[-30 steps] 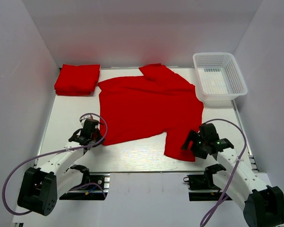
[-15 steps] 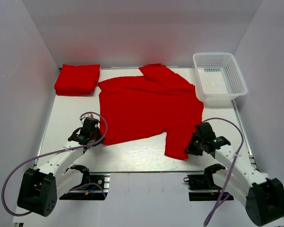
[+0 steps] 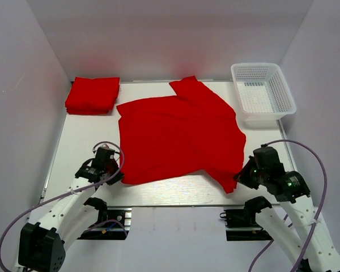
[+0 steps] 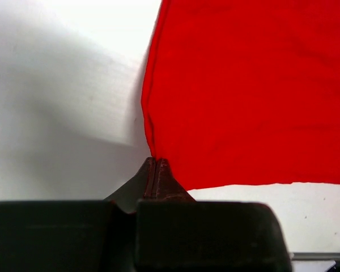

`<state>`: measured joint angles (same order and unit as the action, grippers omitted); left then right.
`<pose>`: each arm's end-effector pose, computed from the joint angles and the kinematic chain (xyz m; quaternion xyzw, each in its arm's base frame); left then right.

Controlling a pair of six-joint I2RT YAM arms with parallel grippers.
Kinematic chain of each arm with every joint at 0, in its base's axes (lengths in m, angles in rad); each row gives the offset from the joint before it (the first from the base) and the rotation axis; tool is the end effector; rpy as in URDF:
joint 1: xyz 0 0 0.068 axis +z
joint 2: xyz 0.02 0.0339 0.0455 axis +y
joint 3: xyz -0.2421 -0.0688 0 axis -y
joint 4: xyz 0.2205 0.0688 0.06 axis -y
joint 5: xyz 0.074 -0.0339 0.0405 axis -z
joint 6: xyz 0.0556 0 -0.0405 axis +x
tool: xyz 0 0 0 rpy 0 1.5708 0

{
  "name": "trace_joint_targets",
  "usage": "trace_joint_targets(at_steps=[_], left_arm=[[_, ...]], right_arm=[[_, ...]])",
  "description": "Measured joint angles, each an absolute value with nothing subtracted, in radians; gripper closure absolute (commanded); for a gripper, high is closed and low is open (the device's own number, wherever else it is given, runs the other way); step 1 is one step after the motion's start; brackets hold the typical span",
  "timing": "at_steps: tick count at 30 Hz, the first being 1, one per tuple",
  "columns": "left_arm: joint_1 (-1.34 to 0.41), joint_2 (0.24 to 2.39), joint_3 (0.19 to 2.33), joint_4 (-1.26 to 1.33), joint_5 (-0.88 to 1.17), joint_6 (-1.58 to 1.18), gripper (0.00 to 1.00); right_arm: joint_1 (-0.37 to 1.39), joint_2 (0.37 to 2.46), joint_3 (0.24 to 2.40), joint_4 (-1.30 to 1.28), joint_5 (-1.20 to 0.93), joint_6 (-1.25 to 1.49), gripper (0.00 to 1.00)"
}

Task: Fold and stack the t-shirts
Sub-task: Flatten the tshirt out, then fold the tshirt

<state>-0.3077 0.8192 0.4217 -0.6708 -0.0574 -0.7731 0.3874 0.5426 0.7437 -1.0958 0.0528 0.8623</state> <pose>0.1378 -0.0405 0.1468 -0.2302 0.9405 -0.1040 0.2274 0.0917 0.0342 0.2403 0.2303 0.9146 0.1737 0.2835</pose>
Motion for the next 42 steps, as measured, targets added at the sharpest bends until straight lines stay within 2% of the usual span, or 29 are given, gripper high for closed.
trace_joint_targets(at_steps=[7,15,25,42], left_arm=[[-0.311,0.771,0.450,-0.777,-0.037,-0.820,1.00],[-0.311,0.762,0.525,-0.735,-0.067,-0.839,1.00],[-0.310,0.974,0.632,-0.630,-0.204,-0.850,1.00],[-0.270,1.220,0.778,-0.537,-0.331,-0.846,1.00]], right_arm=[[0.387,0.560,0.760,-1.162,0.051,0.836,1.00],[0.387,0.709,0.627,-0.961,0.030,0.747,1.00],[0.386,0.981,0.707,-0.649,0.098,0.624,1.00],[0.341,1.239,0.929,-0.410,0.252,0.500,1.00]])
